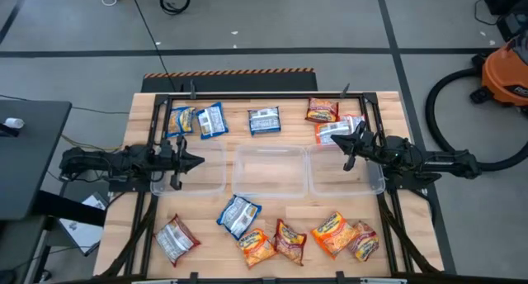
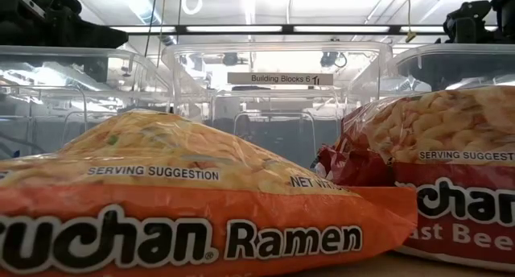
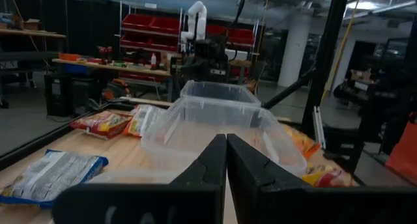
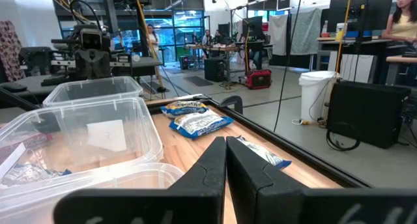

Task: Sort Maruchan noodles
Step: Put the blue noodle pack into the left transparent bin

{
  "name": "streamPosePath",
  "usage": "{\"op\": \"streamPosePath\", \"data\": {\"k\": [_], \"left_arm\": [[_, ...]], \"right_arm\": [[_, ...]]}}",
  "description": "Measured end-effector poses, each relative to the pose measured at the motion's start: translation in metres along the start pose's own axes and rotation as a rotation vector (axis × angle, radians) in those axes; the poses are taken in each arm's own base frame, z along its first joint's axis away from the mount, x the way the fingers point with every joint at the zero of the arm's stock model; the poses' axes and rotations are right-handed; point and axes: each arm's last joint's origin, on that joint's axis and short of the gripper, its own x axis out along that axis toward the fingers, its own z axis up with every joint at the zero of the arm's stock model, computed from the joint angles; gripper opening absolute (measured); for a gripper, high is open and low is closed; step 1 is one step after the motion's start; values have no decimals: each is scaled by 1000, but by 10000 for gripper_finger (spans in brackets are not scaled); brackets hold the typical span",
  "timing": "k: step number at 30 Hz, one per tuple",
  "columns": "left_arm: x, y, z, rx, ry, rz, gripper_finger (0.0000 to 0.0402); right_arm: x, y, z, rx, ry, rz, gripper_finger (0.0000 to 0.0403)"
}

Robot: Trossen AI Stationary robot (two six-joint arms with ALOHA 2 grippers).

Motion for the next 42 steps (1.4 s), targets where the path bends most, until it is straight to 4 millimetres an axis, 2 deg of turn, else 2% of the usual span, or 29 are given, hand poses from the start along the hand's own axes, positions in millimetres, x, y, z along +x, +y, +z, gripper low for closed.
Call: {"op": "streamPosePath", "data": {"k": [4,6,14,22,28,34,38,42], "left_arm": [[0,-2,6,28,-30,-36,18],[-1,-4,15,44,-49,-76,18],[-1,-11,75,126,-50,-82,18],[26,-22,124,111,152,-62,18],[52,-14,155,-28,253,225,18],[75,9,172,-120,524,551,18],[79,26,178,-118,737,697,28],[79,46,174,-150,881,833,66]], "right_arm": [[0,0,0,0,0,0,18],[0,0,0,0,0,0,18],[0,0,0,0,0,0,18],[0,0,0,0,0,0,18],[0,0,0,0,0,0,18],[0,0,0,0,0,0,18],[0,0,0,0,0,0,18],[0,0,0,0,0,0,18]]}}
